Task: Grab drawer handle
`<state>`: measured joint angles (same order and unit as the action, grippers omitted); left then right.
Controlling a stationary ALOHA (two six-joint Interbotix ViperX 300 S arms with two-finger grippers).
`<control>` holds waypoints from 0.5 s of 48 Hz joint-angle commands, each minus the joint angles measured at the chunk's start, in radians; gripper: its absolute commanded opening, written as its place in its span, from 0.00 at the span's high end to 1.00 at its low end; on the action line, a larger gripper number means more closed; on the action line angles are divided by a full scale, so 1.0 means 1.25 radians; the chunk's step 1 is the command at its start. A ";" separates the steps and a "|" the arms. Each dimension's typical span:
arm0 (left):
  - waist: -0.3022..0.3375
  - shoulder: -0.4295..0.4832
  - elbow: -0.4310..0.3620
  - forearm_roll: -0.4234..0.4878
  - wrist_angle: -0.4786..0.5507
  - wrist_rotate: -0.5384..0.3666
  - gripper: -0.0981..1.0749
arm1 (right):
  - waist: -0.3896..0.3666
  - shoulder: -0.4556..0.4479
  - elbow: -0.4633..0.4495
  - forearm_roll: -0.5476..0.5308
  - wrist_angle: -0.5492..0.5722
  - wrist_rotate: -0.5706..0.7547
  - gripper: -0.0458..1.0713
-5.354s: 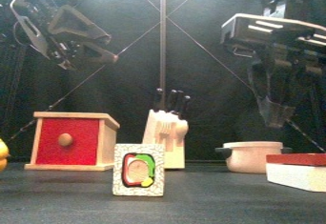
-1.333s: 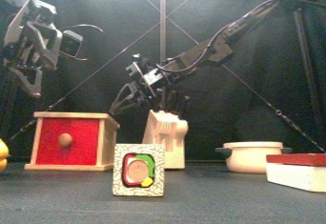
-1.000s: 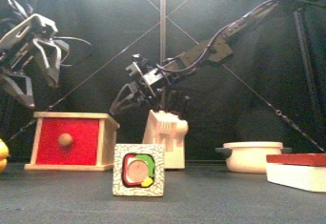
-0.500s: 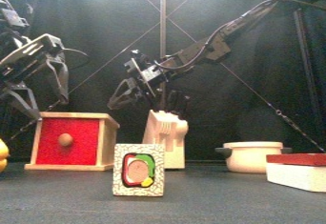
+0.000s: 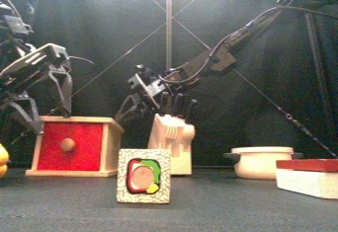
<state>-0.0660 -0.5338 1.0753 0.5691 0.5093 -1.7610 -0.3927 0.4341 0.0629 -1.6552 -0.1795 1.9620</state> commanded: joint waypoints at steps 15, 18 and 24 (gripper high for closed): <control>0.045 0.001 -0.005 0.002 -0.037 -0.001 0.09 | -0.005 -0.010 -0.012 0.001 -0.001 -0.001 0.47; 0.052 0.001 -0.002 0.001 -0.037 -0.001 0.09 | -0.005 -0.010 -0.012 0.001 -0.001 -0.001 0.47; 0.060 0.011 0.001 -0.002 -0.038 -0.001 0.09 | -0.005 -0.010 -0.012 0.000 -0.001 -0.001 0.47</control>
<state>-0.0046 -0.5308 1.0861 0.5660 0.4648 -1.7641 -0.3942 0.4387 0.0614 -1.6536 -0.1810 1.9620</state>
